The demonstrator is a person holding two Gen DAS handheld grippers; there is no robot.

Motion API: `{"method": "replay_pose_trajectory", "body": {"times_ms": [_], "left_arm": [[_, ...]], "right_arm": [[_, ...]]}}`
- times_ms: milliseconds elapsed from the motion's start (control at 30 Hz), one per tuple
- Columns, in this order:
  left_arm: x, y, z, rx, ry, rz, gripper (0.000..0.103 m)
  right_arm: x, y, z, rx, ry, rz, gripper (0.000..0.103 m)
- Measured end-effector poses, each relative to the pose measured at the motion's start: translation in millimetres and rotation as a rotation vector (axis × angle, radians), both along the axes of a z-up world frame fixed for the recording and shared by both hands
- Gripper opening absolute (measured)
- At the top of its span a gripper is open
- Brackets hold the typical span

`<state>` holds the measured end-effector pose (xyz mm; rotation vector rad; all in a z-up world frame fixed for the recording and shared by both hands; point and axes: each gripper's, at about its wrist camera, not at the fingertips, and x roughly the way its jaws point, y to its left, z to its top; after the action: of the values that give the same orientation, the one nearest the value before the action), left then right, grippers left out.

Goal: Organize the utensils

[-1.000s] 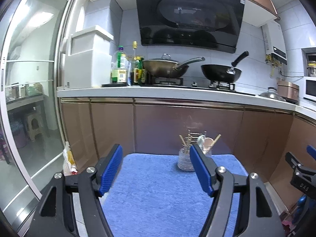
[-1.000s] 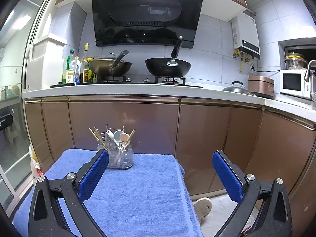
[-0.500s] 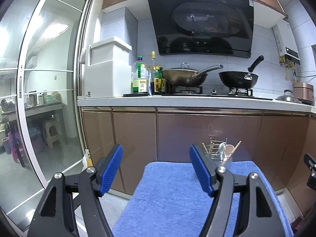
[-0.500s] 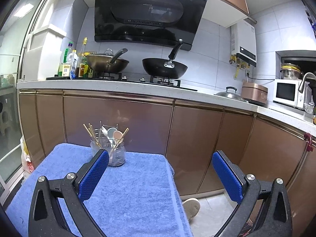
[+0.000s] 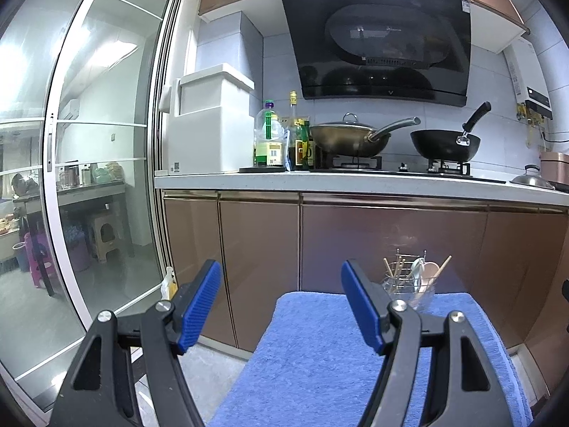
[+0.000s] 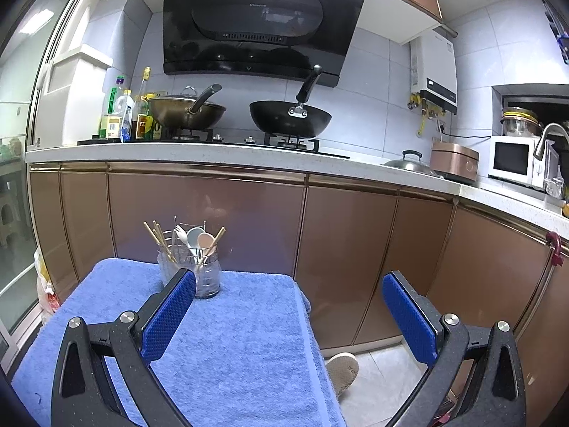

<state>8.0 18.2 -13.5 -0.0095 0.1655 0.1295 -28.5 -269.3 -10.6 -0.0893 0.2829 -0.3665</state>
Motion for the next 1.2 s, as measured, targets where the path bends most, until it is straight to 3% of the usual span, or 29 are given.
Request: {"method": "replay_pose_trajectory", "body": {"times_ms": [1200], "left_arm": [[0, -2, -3, 0.013, 0.007, -0.009, 0.069]], "right_arm": [[-4, -11, 0, 0.031, -0.007, -0.012, 0.103]]}}
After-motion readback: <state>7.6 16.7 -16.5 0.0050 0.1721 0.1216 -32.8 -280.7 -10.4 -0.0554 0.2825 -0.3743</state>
